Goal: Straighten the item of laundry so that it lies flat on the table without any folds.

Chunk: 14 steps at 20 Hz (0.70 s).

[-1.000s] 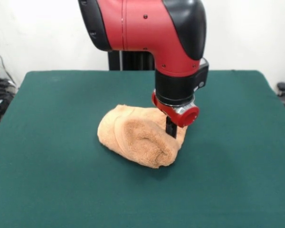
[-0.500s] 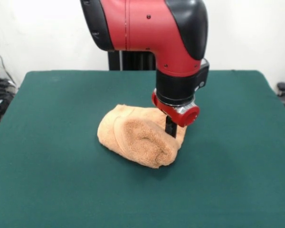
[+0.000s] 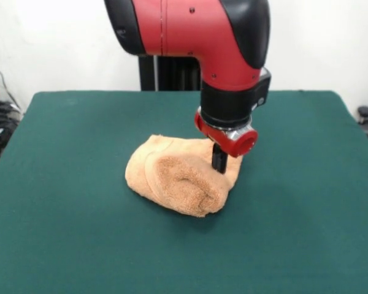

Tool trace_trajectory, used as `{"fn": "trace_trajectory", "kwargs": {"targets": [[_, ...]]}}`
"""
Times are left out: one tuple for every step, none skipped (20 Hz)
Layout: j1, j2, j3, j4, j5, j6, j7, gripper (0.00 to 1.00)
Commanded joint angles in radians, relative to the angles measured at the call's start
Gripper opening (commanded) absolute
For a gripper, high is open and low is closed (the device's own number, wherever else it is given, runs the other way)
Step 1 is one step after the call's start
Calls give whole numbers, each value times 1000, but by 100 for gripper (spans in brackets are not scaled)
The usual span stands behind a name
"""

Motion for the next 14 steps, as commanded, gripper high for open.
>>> {"fn": "trace_trajectory", "kwargs": {"targets": [[43, -141, 63, -2, 25, 232, -111, 0], [39, -140, 67, 3, 21, 220, -109, 0], [37, -141, 70, 2, 18, 218, -109, 0], [36, -142, 72, 1, 14, 216, -109, 0], [35, -144, 76, -1, 14, 226, -111, 0], [33, -152, 79, -6, 14, 244, -117, 0], [32, -157, 81, -7, 14, 252, -118, 0], [29, -163, 84, -4, 15, 257, -119, 0], [29, -164, 85, -2, 15, 256, -117, 0], [28, -164, 86, -2, 14, 254, -116, 0], [26, -160, 88, -5, 13, 254, -117, 0], [23, -154, 90, -5, 13, 248, -116, 0], [21, -149, 91, -3, 11, 233, -115, 0], [19, -144, 93, -1, 8, 219, -113, 0]]}}
